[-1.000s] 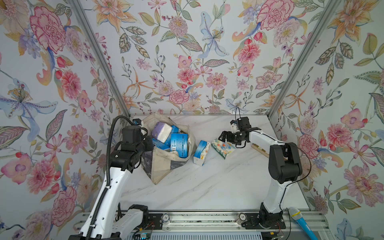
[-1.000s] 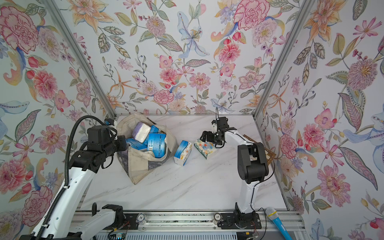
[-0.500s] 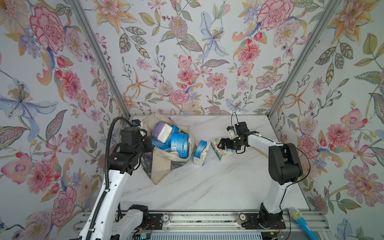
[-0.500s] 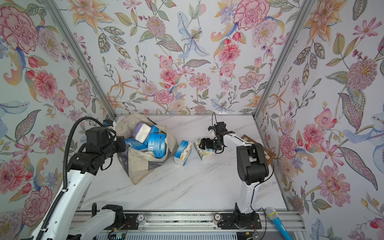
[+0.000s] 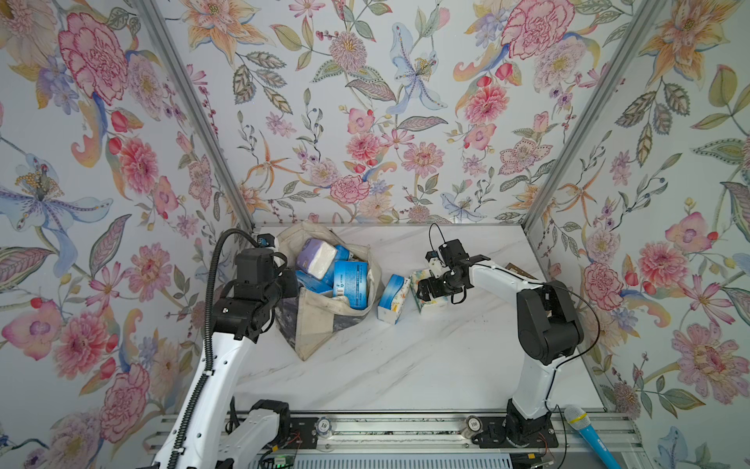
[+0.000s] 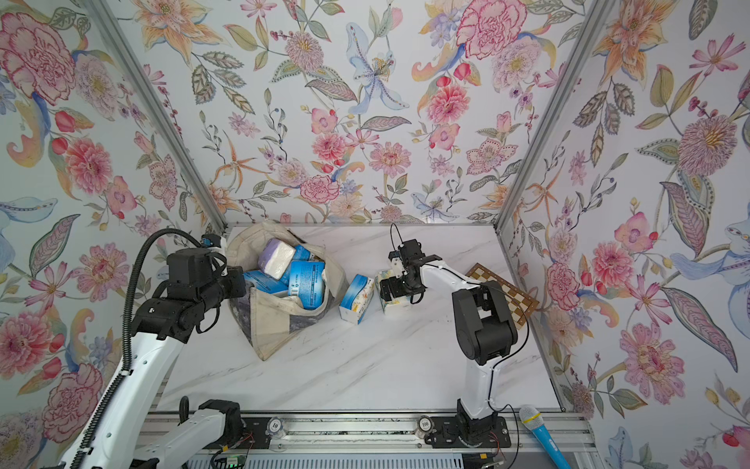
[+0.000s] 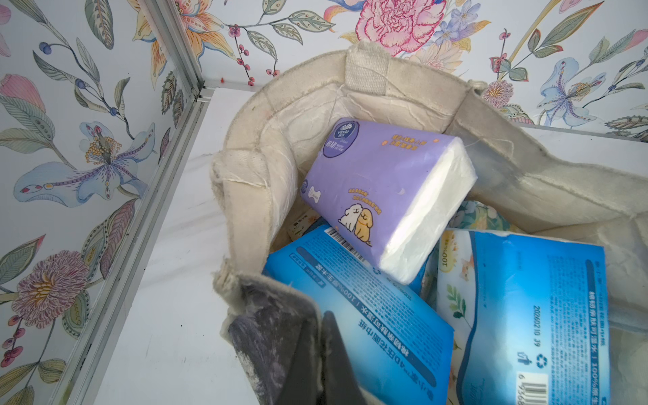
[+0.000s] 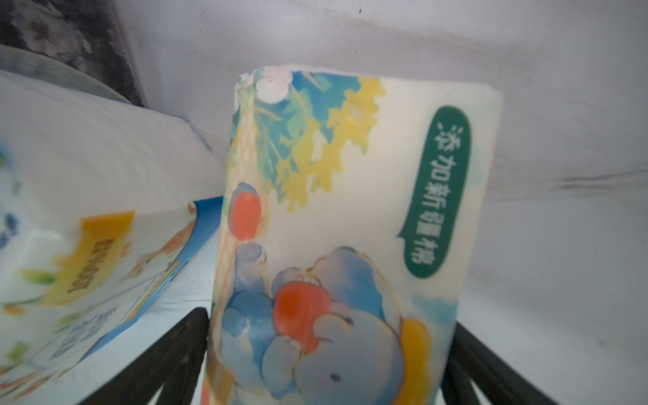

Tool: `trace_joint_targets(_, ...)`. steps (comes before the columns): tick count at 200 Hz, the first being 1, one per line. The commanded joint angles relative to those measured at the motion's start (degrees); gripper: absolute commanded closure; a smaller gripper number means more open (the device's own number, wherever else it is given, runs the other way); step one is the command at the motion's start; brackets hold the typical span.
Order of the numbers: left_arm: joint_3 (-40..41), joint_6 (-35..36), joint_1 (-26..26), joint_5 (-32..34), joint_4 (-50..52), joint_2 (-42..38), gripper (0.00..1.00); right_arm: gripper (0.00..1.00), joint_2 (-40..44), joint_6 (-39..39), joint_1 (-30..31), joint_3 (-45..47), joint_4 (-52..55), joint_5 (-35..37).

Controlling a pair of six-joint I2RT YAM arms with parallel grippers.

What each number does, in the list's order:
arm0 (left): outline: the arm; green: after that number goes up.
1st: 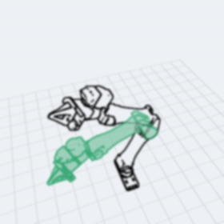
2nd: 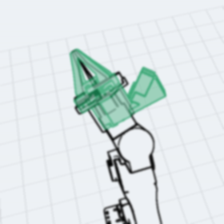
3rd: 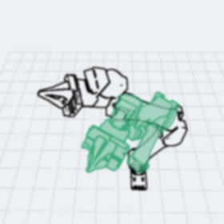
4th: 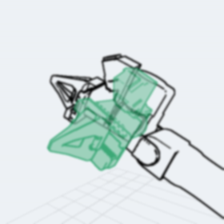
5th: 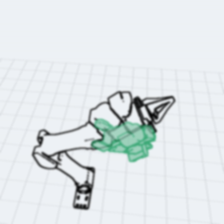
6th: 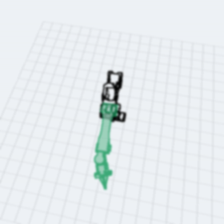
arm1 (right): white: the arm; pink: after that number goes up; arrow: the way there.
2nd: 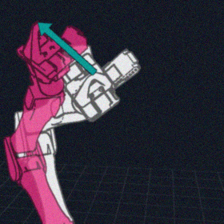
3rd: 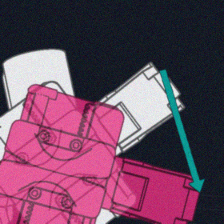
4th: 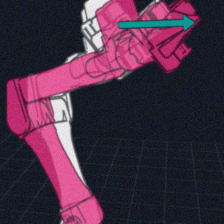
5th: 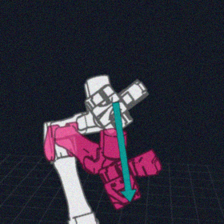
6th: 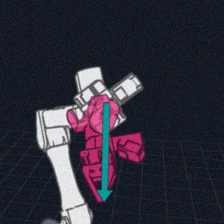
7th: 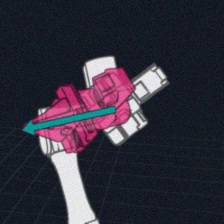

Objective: Put tissues into the canvas bag
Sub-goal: Pick up the pack of facial tissues from the center of the board.

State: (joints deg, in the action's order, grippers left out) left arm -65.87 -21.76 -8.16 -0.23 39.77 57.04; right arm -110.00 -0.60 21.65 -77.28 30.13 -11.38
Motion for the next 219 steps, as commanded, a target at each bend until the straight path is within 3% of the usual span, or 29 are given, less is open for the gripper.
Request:
trace_joint_targets(1,0.49,1.12,-0.62,-0.56,-3.04,-1.43,1.0,0.01,-1.82,0.73,0.73,-2.1,3.08,4.79)
trace_joint_targets(107,0.49,1.21,-0.63,-0.66,-3.08,-1.36,1.0,0.02,-8.06,-4.64,3.31,-7.36,6.65,8.29)
trace_joint_targets(174,0.22,1.2,-0.63,-0.65,-3.4,-1.81,1.0,0.14,3.02,-5.11,1.9,-9.98,8.35,10.31)
trace_joint_targets(219,0.83,1.36,-0.62,-0.8,-3.73,-2.87,1.0,0.16,11.46,-4.37,4.55,-17.69,5.7,5.97)
